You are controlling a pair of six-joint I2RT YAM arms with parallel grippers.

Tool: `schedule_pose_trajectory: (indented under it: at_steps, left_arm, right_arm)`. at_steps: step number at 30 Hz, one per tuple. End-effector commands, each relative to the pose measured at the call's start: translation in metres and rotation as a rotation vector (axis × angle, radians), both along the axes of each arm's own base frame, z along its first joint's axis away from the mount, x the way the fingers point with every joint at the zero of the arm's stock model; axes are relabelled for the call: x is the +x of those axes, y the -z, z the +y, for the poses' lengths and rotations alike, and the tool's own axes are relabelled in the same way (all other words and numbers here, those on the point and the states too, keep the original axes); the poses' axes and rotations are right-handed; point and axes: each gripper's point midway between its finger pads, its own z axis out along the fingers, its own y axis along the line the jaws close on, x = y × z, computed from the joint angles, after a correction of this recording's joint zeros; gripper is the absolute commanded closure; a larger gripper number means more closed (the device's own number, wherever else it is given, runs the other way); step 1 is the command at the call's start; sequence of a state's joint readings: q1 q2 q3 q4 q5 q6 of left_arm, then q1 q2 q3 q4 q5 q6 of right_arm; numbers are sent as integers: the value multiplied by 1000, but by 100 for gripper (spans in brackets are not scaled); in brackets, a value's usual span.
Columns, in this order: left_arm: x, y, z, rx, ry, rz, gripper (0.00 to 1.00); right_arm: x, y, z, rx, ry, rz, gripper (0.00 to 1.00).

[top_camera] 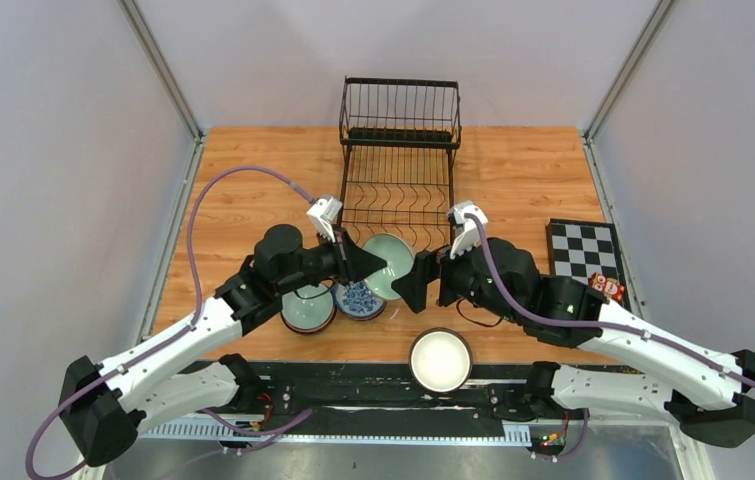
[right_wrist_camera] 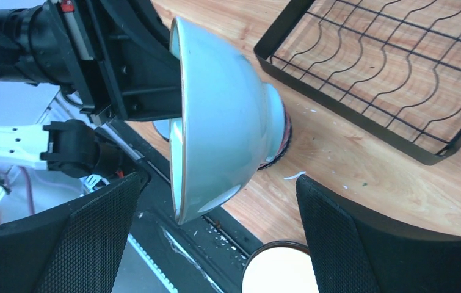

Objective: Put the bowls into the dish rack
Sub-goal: Place the bowl in the dish rack.

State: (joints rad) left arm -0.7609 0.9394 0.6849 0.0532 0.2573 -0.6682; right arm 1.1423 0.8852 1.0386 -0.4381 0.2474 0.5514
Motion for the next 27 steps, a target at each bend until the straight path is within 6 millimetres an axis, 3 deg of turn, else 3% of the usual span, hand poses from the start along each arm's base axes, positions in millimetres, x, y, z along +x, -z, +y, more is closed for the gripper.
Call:
schedule_pose_trajectory:
  at_steps: [1,18,27]
  left_arm:
    - [-7,-52,-6,-201,67,-105,100]
    - [-19,-83,-5,-387,127,-128,100]
    - [-18,-83,-8,-395,138,-110,100]
  right_arm:
    - [-8,-7,7,76,-41,24,0]
    - [-19,-45,13,216,-133,-54,3]
    - [-25,-54,16,223,-198,-125,4]
